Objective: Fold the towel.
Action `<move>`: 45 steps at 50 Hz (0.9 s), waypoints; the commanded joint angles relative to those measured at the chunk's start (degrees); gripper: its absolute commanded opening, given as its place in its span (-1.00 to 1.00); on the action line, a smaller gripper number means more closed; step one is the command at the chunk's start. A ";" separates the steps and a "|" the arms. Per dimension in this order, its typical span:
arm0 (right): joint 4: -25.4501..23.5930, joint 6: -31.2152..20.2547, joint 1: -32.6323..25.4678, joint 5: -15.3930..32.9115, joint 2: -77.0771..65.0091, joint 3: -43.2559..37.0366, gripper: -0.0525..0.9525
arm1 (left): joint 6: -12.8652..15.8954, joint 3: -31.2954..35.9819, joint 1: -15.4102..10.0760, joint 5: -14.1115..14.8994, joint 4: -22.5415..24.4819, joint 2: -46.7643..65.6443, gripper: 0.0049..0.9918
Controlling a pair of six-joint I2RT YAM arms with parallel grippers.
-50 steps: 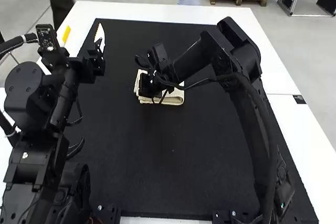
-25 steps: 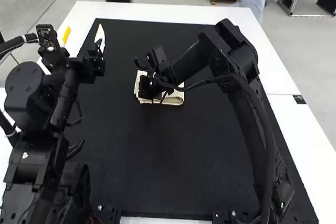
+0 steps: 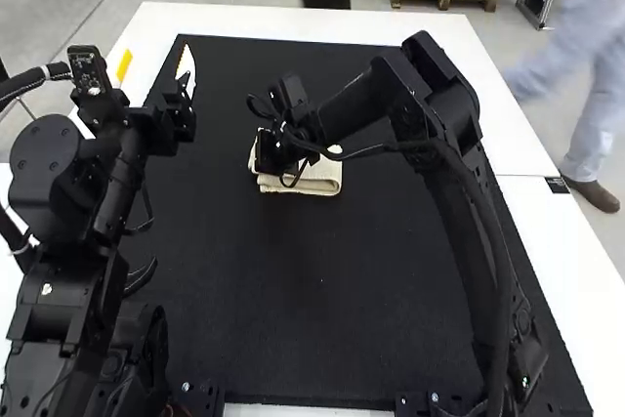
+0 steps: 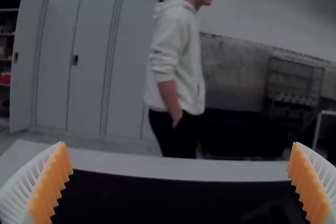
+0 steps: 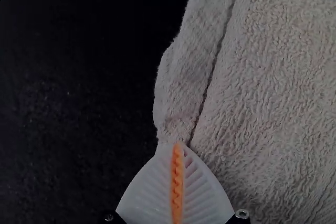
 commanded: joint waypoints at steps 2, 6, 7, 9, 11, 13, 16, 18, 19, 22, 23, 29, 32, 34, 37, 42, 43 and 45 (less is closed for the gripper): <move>-0.11 -1.15 0.23 1.75 -4.60 2.09 -0.90 | 0.37 0.39 -0.46 -0.21 0.06 -0.69 0.95; -0.20 -1.41 0.49 2.19 -5.22 2.35 -0.90 | 0.37 0.31 -0.46 -0.12 -0.03 -0.69 0.95; -0.29 -1.41 0.58 2.28 -5.31 2.35 -0.90 | 0.37 0.39 -0.46 -0.21 -0.03 -0.69 0.95; -0.55 -1.41 0.67 2.37 -5.57 2.44 -0.90 | 0.46 0.39 -0.46 -0.21 0.06 -0.69 0.95; -0.73 -1.41 0.93 2.37 -5.83 2.44 -0.90 | 0.46 0.39 -0.46 -0.21 -0.03 -0.69 0.95; -1.17 -1.41 1.28 2.37 -5.92 2.44 -0.90 | 0.46 0.39 -0.46 -0.21 -0.03 -0.69 0.95; -1.78 -1.32 1.55 2.46 -5.92 2.18 -0.90 | 0.46 0.39 -0.46 -0.21 -0.03 -0.69 0.95; -2.04 -1.32 1.72 2.46 -6.01 1.91 -0.90 | 0.46 0.31 -0.55 -0.21 -0.03 -0.69 0.95; -2.04 -1.41 1.72 2.54 -6.10 1.74 -0.90 | 0.46 0.31 -0.55 -0.21 -0.03 -0.69 0.95; -2.04 -1.41 1.72 2.72 -6.54 1.47 -0.90 | 0.46 0.22 -0.82 -0.21 0.06 -0.69 0.95; -2.04 -1.41 1.64 2.72 -6.63 1.47 -0.90 | 0.37 0.22 -0.90 -0.21 0.06 -0.69 0.95; -2.31 -1.50 1.37 2.98 -7.94 2.61 -0.90 | 0.37 0.13 -0.99 -0.21 0.14 -0.69 0.95; -2.75 -1.59 1.02 3.77 -8.91 3.76 -0.90 | 0.37 0.13 -0.99 -0.21 0.23 -0.69 0.95; -3.54 -1.67 0.49 3.86 -9.70 4.64 -0.90 | 0.37 0.13 -0.99 -0.21 0.23 -0.69 0.95; -5.65 -1.85 -1.09 4.21 -11.55 6.39 -0.90 | 0.37 0.22 -0.99 -0.21 0.32 -0.69 0.95; -7.58 -2.29 -4.25 4.92 -15.50 7.54 -0.90 | 0.46 0.31 -0.99 -0.21 0.50 -0.69 0.95; -7.84 -2.55 -4.96 5.00 -16.38 7.62 -0.90 | 0.46 0.31 -0.99 -0.21 0.50 -0.78 0.95; -8.11 -3.34 -6.54 5.62 -18.23 7.54 -0.90 | 0.46 0.31 -0.99 -0.29 0.67 -0.69 0.95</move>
